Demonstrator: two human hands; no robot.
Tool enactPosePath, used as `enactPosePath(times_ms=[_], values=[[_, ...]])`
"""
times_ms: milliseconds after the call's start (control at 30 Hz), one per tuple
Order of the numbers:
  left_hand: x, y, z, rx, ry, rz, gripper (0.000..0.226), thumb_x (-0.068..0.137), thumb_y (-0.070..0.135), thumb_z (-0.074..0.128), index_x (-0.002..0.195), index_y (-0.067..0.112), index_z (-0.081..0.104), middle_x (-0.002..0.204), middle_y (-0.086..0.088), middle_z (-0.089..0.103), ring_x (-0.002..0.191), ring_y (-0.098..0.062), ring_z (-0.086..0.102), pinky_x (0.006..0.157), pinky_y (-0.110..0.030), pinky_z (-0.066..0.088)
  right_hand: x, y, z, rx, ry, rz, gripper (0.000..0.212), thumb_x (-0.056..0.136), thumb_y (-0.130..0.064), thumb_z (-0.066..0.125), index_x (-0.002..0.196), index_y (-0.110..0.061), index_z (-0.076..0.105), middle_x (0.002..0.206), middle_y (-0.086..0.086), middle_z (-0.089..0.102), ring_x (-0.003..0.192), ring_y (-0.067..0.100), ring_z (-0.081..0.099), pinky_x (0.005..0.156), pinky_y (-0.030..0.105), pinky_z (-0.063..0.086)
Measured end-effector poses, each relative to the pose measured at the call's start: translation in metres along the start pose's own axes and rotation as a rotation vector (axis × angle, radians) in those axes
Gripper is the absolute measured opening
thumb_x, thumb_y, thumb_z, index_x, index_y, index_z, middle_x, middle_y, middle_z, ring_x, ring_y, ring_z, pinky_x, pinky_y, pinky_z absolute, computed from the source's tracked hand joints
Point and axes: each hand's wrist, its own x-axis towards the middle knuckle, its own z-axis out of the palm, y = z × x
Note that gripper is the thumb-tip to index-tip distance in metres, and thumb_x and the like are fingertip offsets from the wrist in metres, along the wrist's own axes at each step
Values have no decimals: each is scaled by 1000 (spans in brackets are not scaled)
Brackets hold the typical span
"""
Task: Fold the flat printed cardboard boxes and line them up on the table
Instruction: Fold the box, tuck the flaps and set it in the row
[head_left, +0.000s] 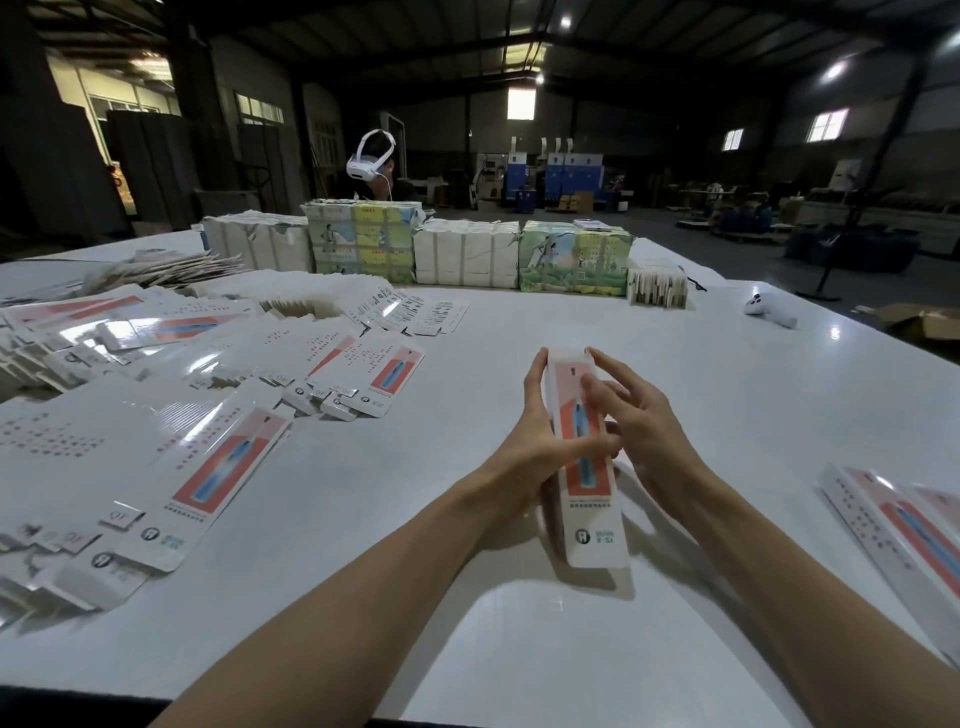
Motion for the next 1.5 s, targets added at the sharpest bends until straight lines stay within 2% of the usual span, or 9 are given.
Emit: enactPosePath(times_ms=[200,300,433,667,800,933,1033,1300,1500], values=[[7,-4,-2,-9,44,-19,122,69,19,87,154,60,9,125,7,52,106,-29,70,74,-35,64,-1,0,4,-11,-57,-12,66,93,-39,72,154,-40,46,115,-7,76,103,21,77,79,38,65],[7,-8,-7,-26,23,-36,114,73,10,84,148,64,18,128,-6,57,97,-31,76,71,-37,64,-2,1,4,-34,-26,-23,55,89,-40,76,141,-36,59,109,1,76,99,23,77,74,37,65],[4,-7,-10,73,-14,-15,102,78,10,79,151,51,20,118,-9,62,81,-17,78,64,-27,61,-1,6,1,-35,3,-24,39,90,-31,82,125,-23,67,102,5,76,98,25,77,75,38,64],[5,-5,-11,137,-5,-75,97,78,19,79,152,43,21,112,-13,67,79,-20,76,68,-28,60,1,9,2,-63,21,-32,36,90,-35,79,117,-15,64,99,3,76,94,21,77,72,28,61],[5,-4,-15,200,-19,-105,96,80,25,81,149,50,20,118,-5,62,92,-22,75,66,-22,60,3,11,0,6,104,17,32,105,-45,57,128,-23,58,106,3,75,93,18,77,70,23,59],[3,-6,-20,171,-142,-117,96,82,19,82,150,50,21,118,-8,66,86,-16,78,66,-24,60,9,13,-8,88,185,82,24,107,-24,54,125,-12,63,101,12,76,89,23,76,65,25,58],[6,-6,-21,208,-192,-113,101,78,22,83,151,49,20,121,-9,66,98,-16,77,71,-25,61,9,12,-15,73,169,52,21,106,-13,53,120,-6,68,98,11,77,89,26,76,69,27,60],[8,-8,-25,219,-203,-142,102,71,32,85,149,48,22,105,-4,75,103,-36,75,73,-34,63,6,6,-22,134,61,88,20,103,-11,63,118,-3,73,105,18,78,96,32,77,77,34,65],[6,-7,-23,206,-198,-125,96,74,32,82,149,45,23,110,-11,73,80,-25,77,67,-30,61,7,5,-22,-60,90,-83,29,101,4,54,111,-11,77,101,8,81,91,31,79,71,33,65]])
